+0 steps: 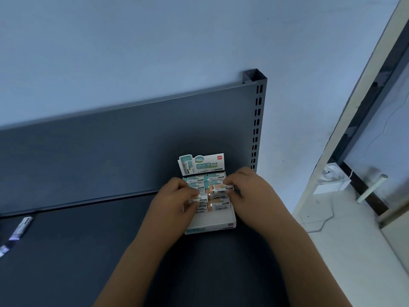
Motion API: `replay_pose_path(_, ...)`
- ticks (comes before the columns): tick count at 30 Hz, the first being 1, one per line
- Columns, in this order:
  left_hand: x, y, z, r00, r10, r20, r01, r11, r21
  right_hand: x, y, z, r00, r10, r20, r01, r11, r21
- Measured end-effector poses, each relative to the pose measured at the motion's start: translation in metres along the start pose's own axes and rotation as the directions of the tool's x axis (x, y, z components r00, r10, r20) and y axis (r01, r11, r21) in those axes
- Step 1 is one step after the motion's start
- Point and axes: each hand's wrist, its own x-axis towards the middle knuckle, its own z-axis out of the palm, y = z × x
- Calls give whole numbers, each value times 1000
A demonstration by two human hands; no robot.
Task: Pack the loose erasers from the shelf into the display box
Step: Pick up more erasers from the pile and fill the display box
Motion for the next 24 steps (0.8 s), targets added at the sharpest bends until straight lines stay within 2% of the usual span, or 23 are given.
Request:
replay_pose_path(10, -5, -7, 3, 999, 40, 4, -40, 994, 97, 6, 6, 3, 1000, -8, 2, 8, 1000, 6)
replay_pose_path(16, -5, -8, 1, 1000, 25, 9, -26, 995, 93, 6, 4, 7, 998, -46, 30, 46, 999, 10)
replay_pose_path(20, -7, -7, 2, 999, 50, 3, -50, 994, 100, 3, 5, 10, 998, -54, 38, 54, 998, -24)
replay_pose_path(24, -9, -4, 5, 999, 18, -30, -15, 995, 98, 0, 6, 11, 998, -50, 25, 52, 996, -66)
